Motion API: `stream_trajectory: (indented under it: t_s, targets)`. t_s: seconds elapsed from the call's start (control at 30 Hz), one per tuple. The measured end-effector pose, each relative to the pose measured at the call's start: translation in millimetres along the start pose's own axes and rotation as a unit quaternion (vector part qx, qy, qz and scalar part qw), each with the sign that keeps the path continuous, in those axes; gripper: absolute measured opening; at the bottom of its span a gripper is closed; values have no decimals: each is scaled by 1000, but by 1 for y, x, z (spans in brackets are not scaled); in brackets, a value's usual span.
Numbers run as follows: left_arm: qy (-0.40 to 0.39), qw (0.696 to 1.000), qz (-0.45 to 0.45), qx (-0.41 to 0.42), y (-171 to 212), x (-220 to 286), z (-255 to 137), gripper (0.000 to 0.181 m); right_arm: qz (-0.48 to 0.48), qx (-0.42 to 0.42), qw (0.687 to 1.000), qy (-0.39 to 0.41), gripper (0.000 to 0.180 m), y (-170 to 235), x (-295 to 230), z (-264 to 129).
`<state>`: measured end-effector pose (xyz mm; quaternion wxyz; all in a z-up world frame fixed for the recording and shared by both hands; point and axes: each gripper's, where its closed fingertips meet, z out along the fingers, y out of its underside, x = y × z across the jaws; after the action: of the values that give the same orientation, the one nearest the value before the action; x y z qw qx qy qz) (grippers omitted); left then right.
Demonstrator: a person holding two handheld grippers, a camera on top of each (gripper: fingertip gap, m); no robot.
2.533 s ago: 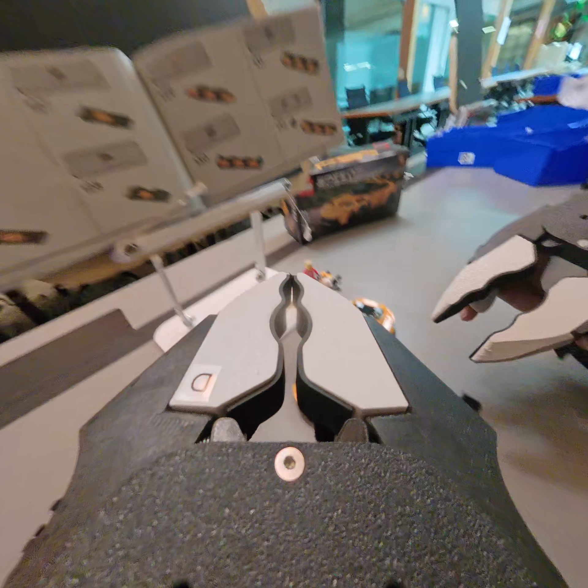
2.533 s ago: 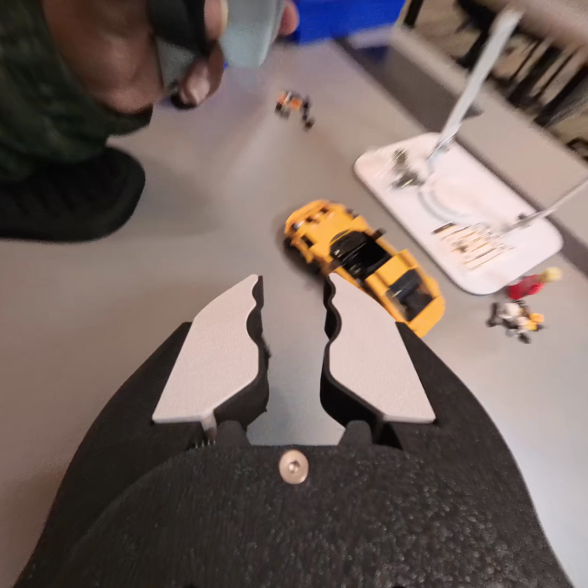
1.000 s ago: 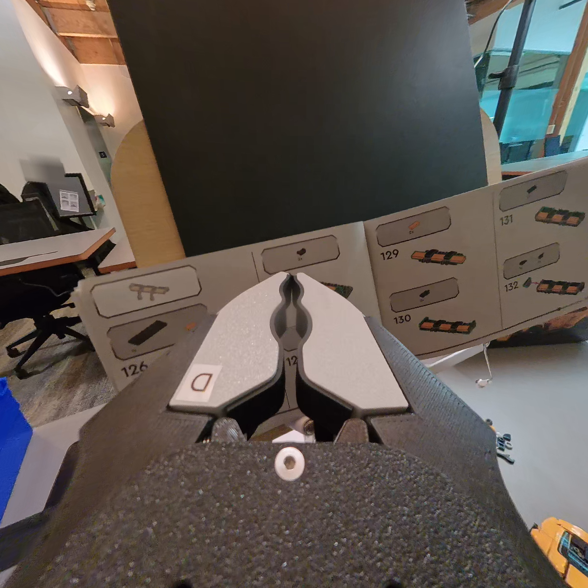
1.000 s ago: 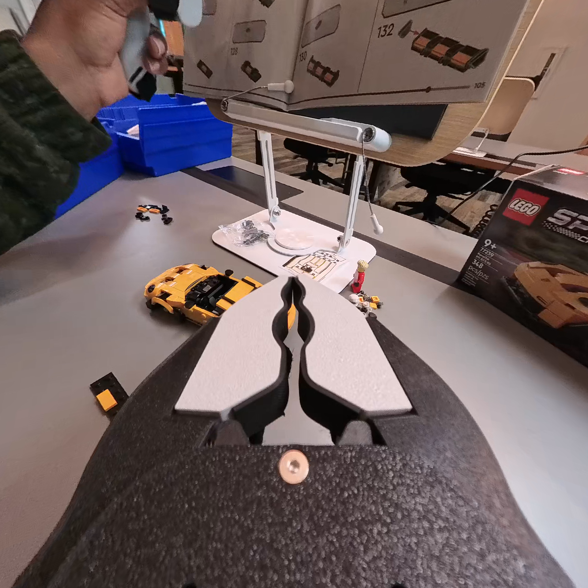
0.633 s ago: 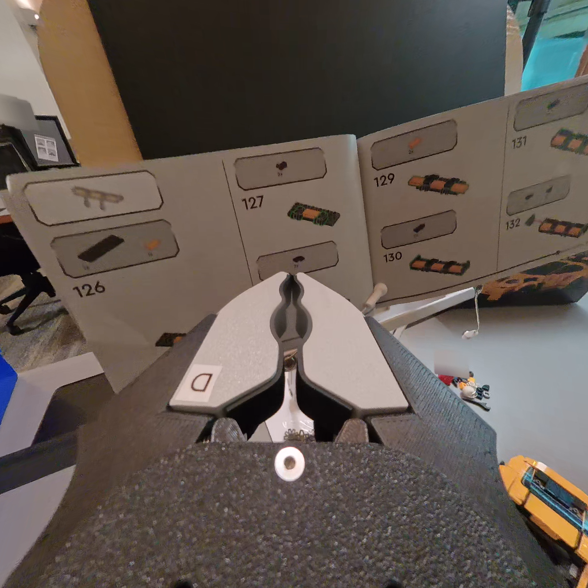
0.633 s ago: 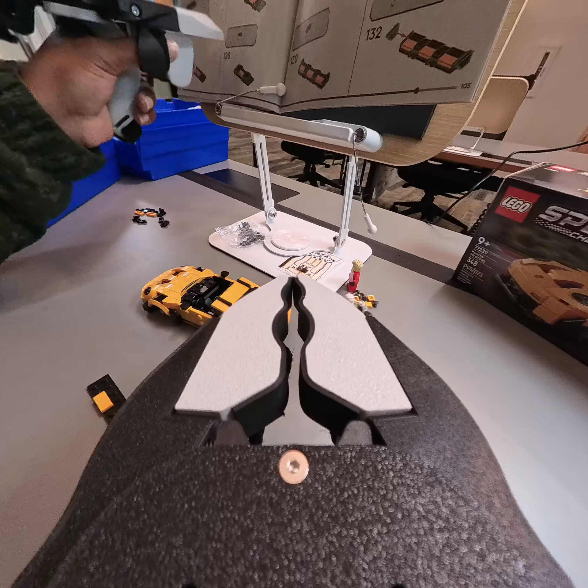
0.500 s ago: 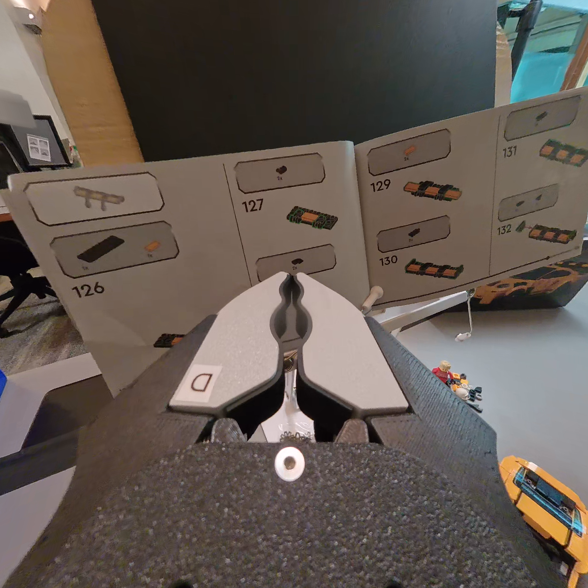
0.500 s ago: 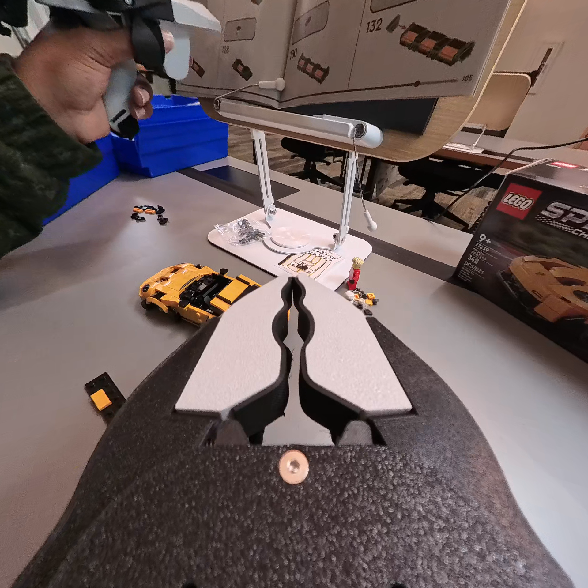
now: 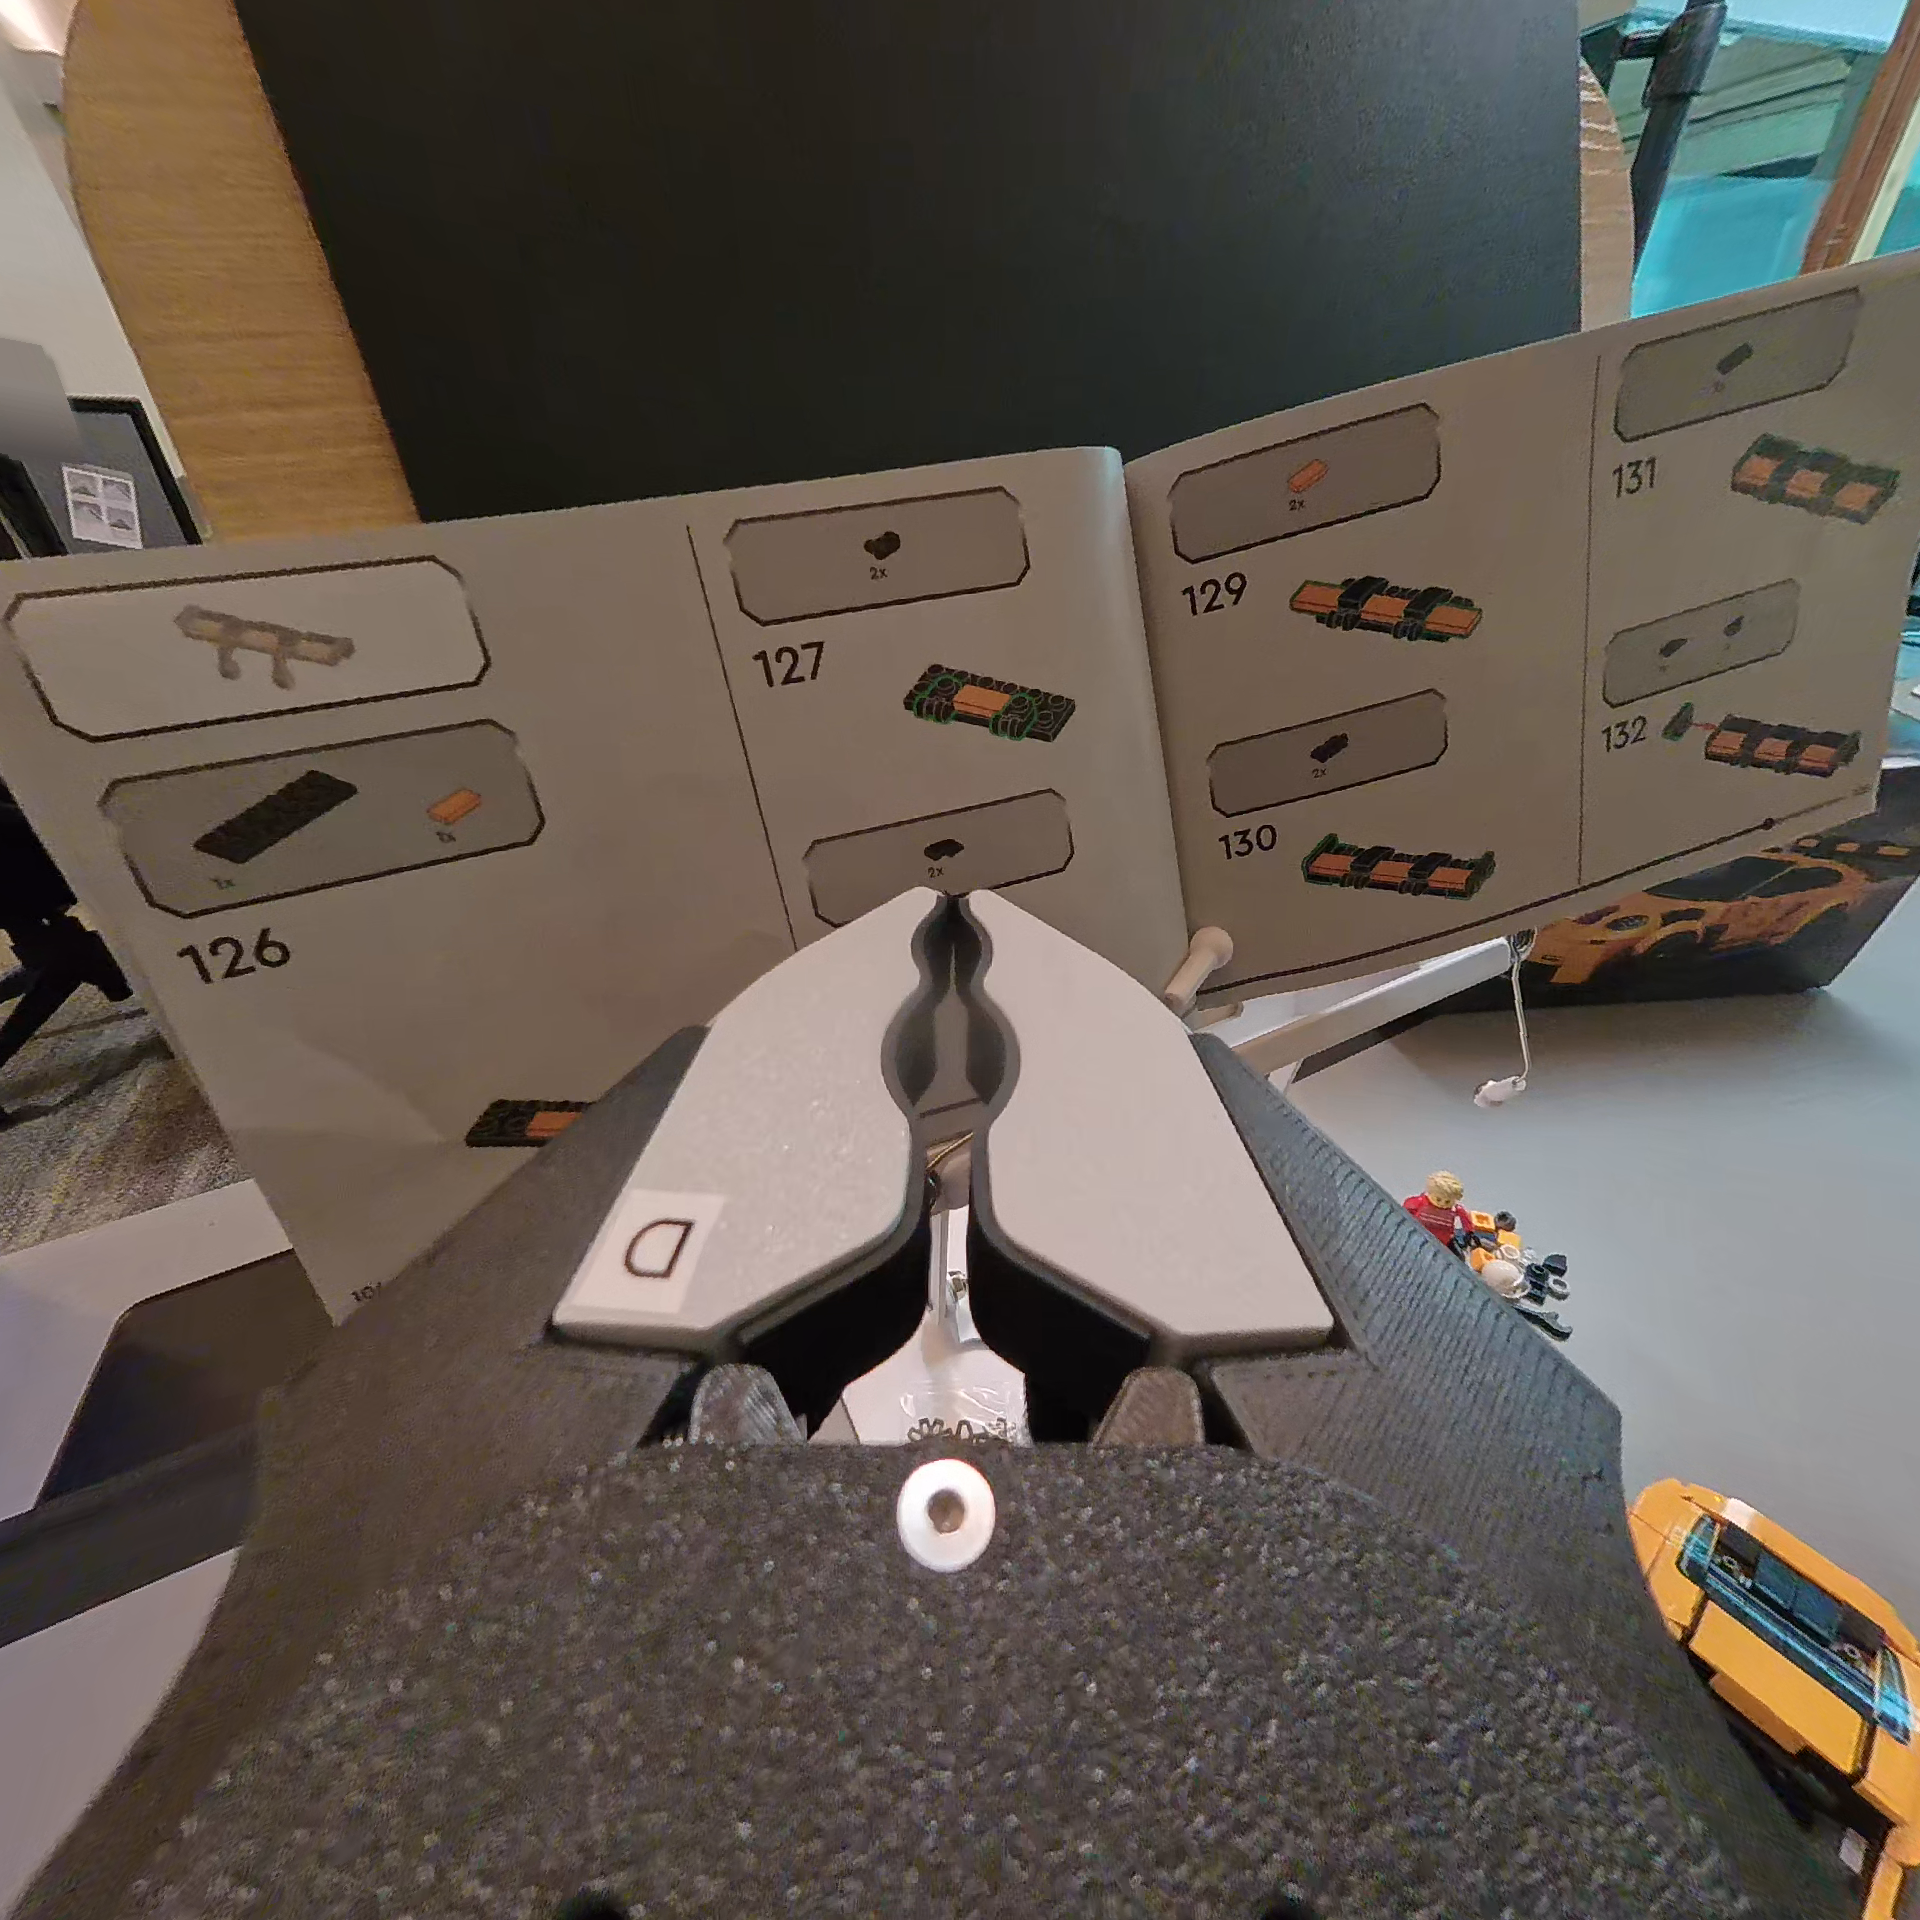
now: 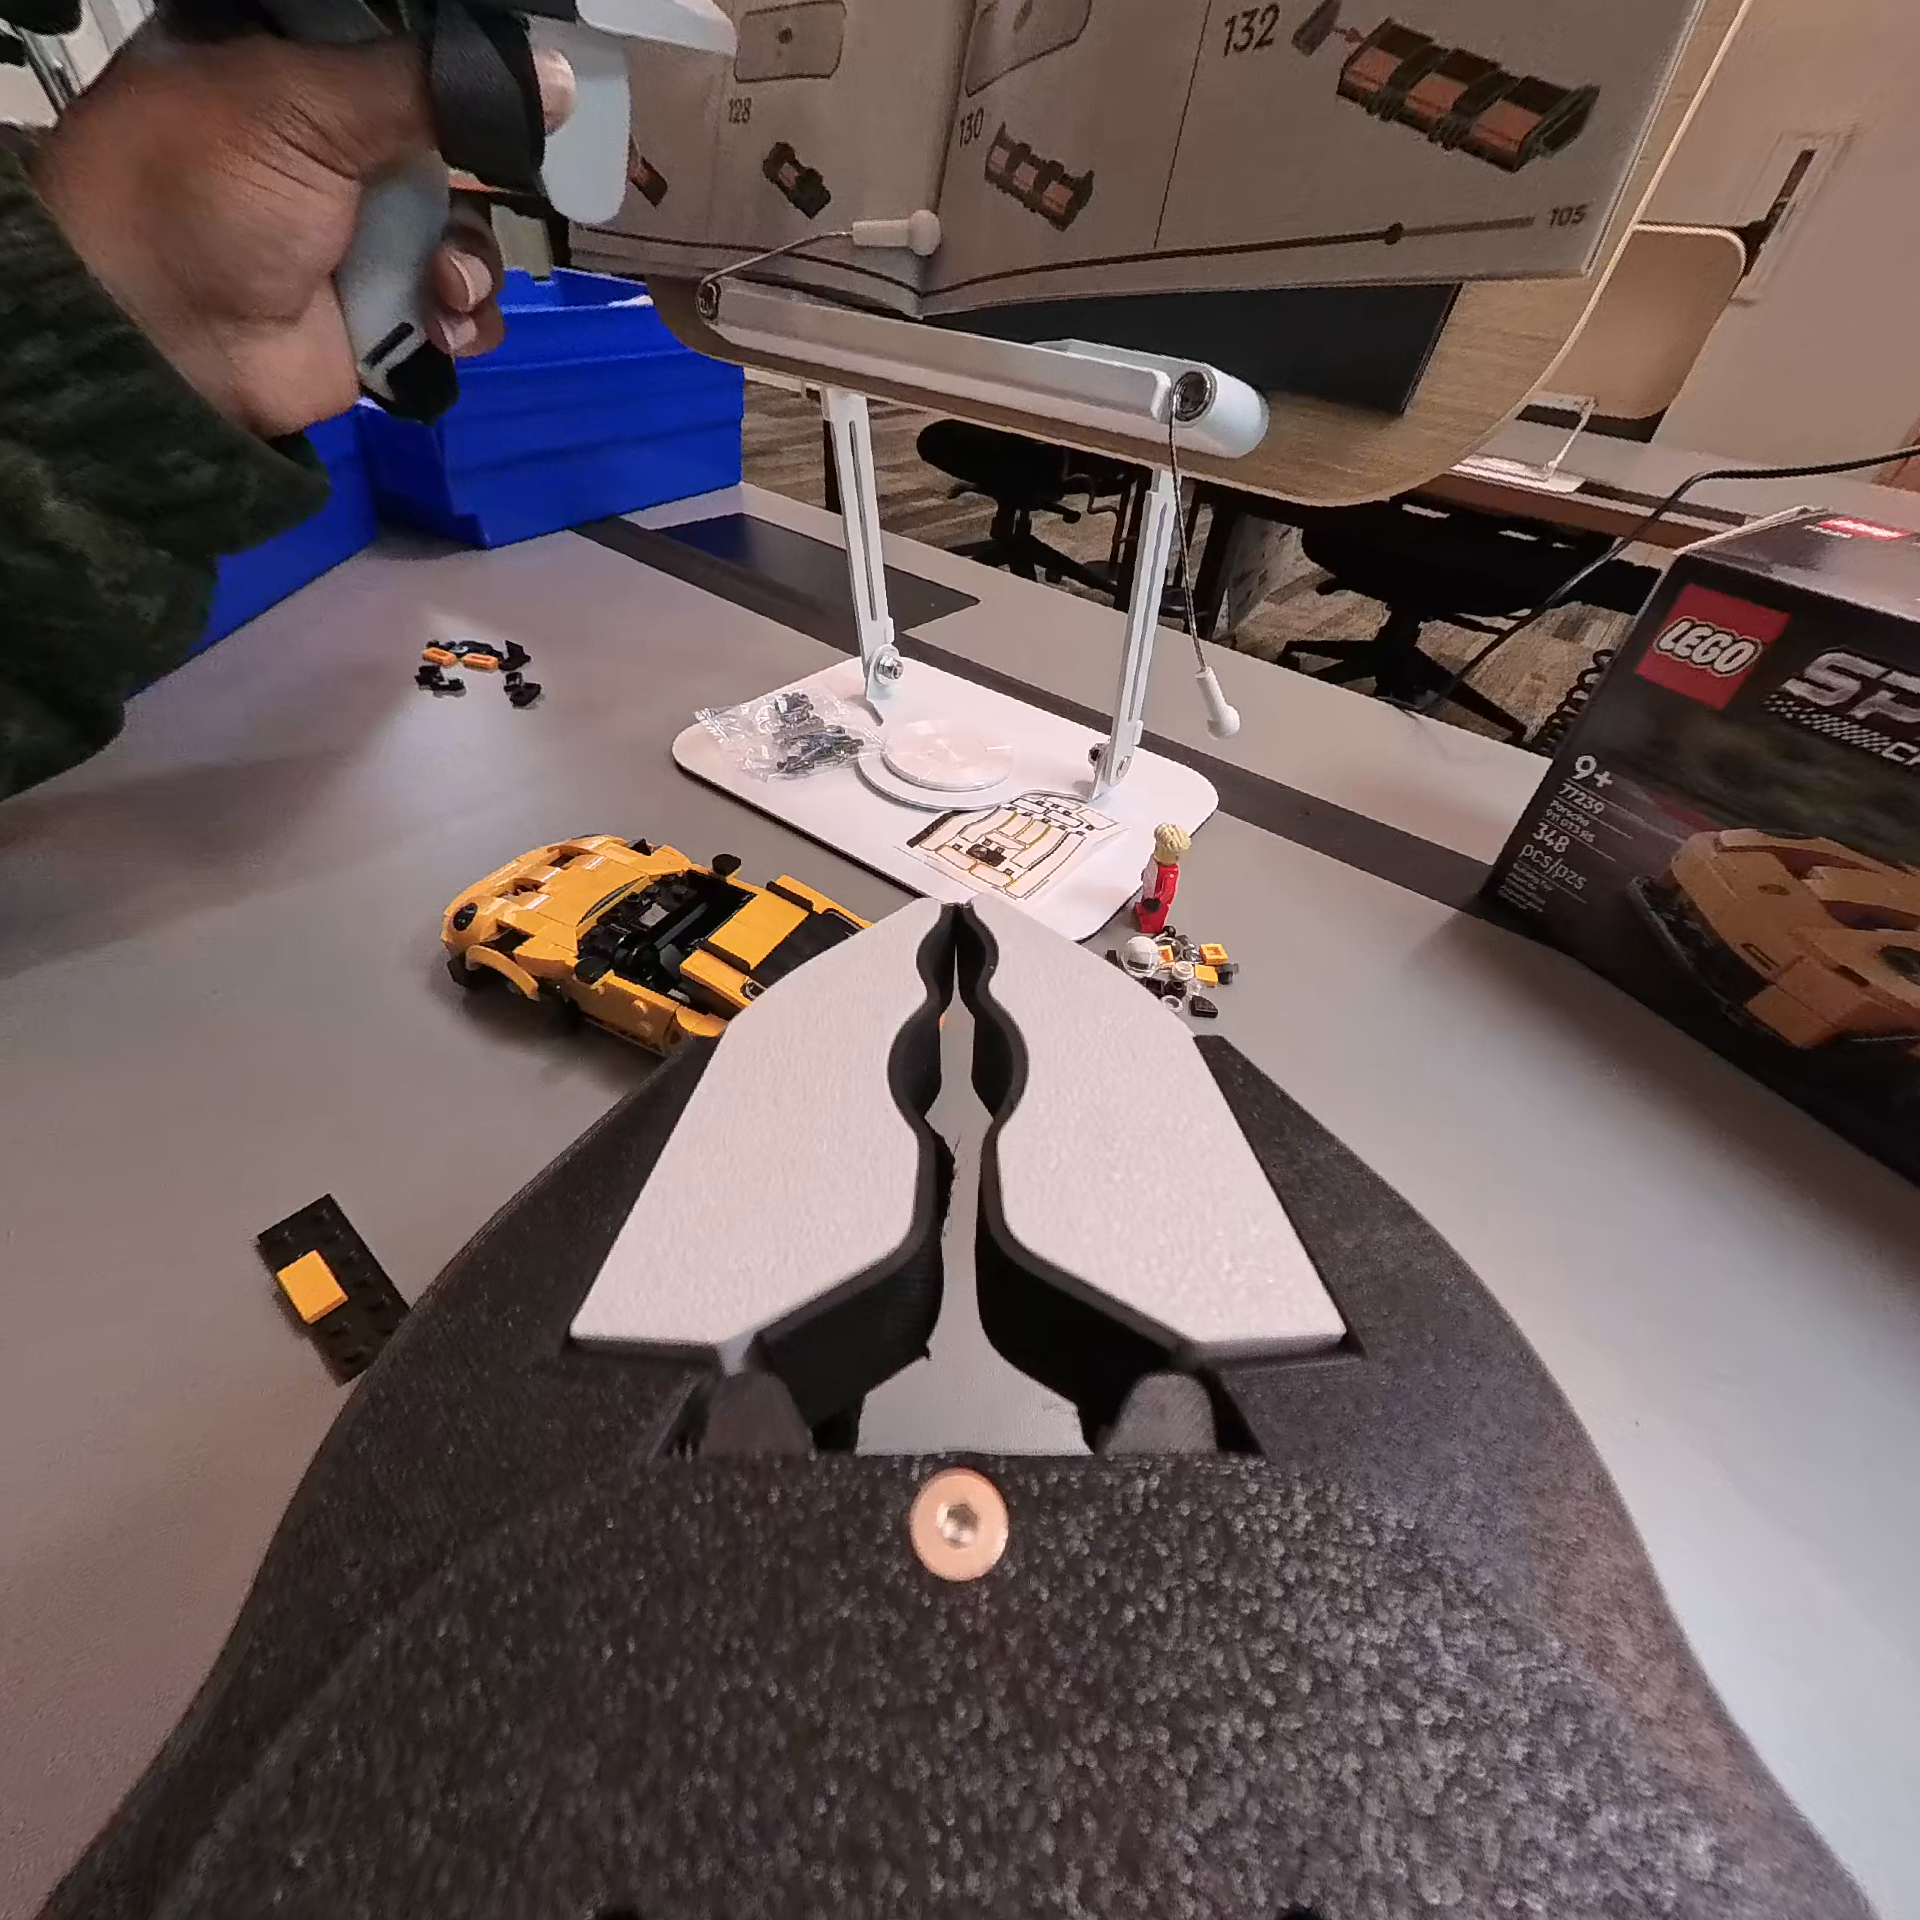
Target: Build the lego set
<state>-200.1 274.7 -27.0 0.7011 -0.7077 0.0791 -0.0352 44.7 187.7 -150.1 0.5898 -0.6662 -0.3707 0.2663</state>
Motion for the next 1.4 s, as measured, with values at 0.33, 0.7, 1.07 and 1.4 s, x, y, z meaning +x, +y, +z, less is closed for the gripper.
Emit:
stream_trajectory:
  t_s: [0.33,0.7,1.07,1.4]
  targets:
    - [-1,1000,6,15,-15,-2,-8,0,-3,1,1000,2,0,0,1,0]
    - [-29,997,63,44,-110,-48,-113,0,2,12,1000,-13,0,-7,-7,-4]
    - [56,979,78,-179,-5,-102,-179,0,2,23,1000,-21,0,-15,-14,-7]
    - [299,777,241,-498,167,-81,-165,20,-8,11,999,-30,0,-10,-17,-6]
